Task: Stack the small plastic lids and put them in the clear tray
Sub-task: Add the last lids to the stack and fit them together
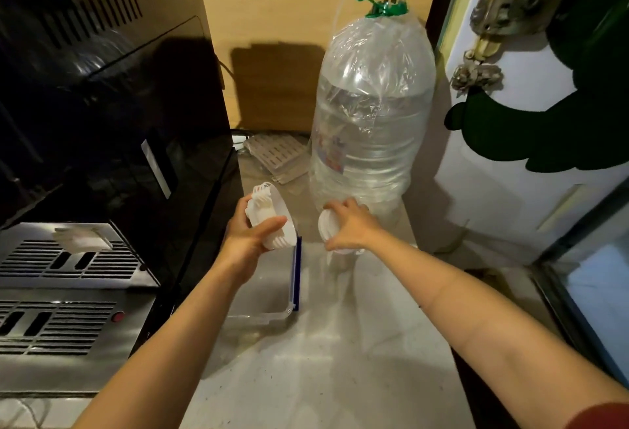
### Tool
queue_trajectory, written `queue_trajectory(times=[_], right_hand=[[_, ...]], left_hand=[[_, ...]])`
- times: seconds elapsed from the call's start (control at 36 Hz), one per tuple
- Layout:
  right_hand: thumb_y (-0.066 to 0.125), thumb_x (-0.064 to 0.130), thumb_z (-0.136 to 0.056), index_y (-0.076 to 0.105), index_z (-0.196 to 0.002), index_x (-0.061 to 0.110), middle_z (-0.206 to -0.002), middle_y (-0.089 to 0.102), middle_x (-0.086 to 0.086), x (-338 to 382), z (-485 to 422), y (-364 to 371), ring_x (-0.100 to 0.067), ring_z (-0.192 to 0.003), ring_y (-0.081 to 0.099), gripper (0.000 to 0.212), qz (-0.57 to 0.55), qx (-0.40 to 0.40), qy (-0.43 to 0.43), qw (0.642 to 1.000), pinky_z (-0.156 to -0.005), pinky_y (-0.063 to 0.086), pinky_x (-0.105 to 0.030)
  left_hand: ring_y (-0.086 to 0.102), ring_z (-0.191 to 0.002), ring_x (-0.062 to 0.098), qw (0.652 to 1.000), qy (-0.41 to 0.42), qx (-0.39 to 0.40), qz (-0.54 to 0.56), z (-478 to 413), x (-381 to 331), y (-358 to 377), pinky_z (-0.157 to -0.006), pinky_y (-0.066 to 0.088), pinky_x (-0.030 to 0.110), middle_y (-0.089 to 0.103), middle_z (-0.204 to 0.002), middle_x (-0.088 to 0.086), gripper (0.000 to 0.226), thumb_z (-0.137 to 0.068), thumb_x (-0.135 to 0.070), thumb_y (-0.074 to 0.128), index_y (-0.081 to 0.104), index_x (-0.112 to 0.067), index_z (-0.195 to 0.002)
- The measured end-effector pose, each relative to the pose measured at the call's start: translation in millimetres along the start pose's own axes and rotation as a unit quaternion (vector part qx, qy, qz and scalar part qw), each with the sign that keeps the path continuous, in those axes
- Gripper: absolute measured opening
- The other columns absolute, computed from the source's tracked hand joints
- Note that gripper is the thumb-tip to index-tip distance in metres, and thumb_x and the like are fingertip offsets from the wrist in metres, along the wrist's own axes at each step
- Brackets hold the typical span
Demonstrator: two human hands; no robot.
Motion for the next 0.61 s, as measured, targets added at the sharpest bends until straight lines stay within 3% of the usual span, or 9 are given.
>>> queue_trajectory(times=[0.06,0.17,0.31,0.39,0.5,0.61], right_hand=[[0.077,0.036,-0.061,0.035,-0.133,0.03,-0.135,0.035,-0.009,4,2,-25,-0.035,-0.124,0.039,0.084,-0.044,-0.04,-0.005,0.998,-0.1,0.039,-0.049],[0.079,0.027,-0.061,0.033,-0.13,0.021,-0.132,0.033,-0.01,17,13,-75,-0.031,-0.119,0.043,0.084,-0.157,-0.116,-0.04,0.98,-0.098,0.043,-0.042],[0.078,0.018,-0.067,0.026,-0.115,0.015,-0.114,0.033,-0.004,22,35,-122,-0.02,-0.097,0.042,0.071,-0.297,-0.206,-0.061,0.931,-0.062,0.038,-0.013],[0.079,0.016,-0.067,0.023,-0.103,0.016,-0.113,0.038,-0.003,17,44,-132,-0.016,-0.096,0.042,0.067,-0.39,-0.232,-0.06,0.889,-0.059,0.039,-0.001],[0.08,0.013,-0.067,0.035,-0.097,0.018,-0.12,0.046,-0.004,16,48,-128,-0.014,-0.101,0.048,0.055,-0.52,-0.207,-0.065,0.826,-0.079,0.045,-0.02],[0.079,0.023,-0.049,0.043,-0.09,0.027,-0.116,0.051,-0.002,20,48,-116,-0.013,-0.101,0.054,0.054,-0.59,-0.197,-0.085,0.778,-0.088,0.048,-0.029]], left_hand=[[0.052,-0.086,0.015,1.0,-0.002,0.005,0.022,-4,1,6,-0.051,0.055,0.026,0.051,-0.095,-0.002,0.045,-0.081,0.004,0.056,0.041,-0.023,-0.113],[0.05,-0.09,0.019,0.998,-0.013,0.022,0.057,-12,-1,19,-0.051,0.055,0.031,0.049,-0.099,-0.002,0.051,-0.079,-0.001,0.059,0.038,-0.025,-0.119],[0.051,-0.093,0.019,0.992,-0.02,0.071,0.106,-19,-10,38,-0.058,0.056,0.033,0.05,-0.103,-0.002,0.065,-0.061,-0.018,0.058,0.038,-0.028,-0.122],[0.051,-0.097,0.021,0.985,-0.021,0.106,0.133,-21,-16,49,-0.06,0.058,0.035,0.049,-0.109,0.002,0.072,-0.059,-0.02,0.063,0.037,-0.028,-0.126],[0.05,-0.103,0.024,0.975,-0.016,0.158,0.154,-23,-24,64,-0.063,0.059,0.037,0.048,-0.118,0.007,0.104,-0.037,-0.032,0.082,0.036,-0.026,-0.131],[0.052,-0.106,0.026,0.963,-0.014,0.201,0.181,-23,-31,77,-0.07,0.058,0.041,0.051,-0.12,0.009,0.104,-0.032,-0.045,0.087,0.043,-0.028,-0.125]])
Point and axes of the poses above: each hand's wrist, its own z-axis away from the middle knuckle, its own y-axis out of the palm, x = y × z, the point moved 7 cm from there along -z, towards the middle knuckle
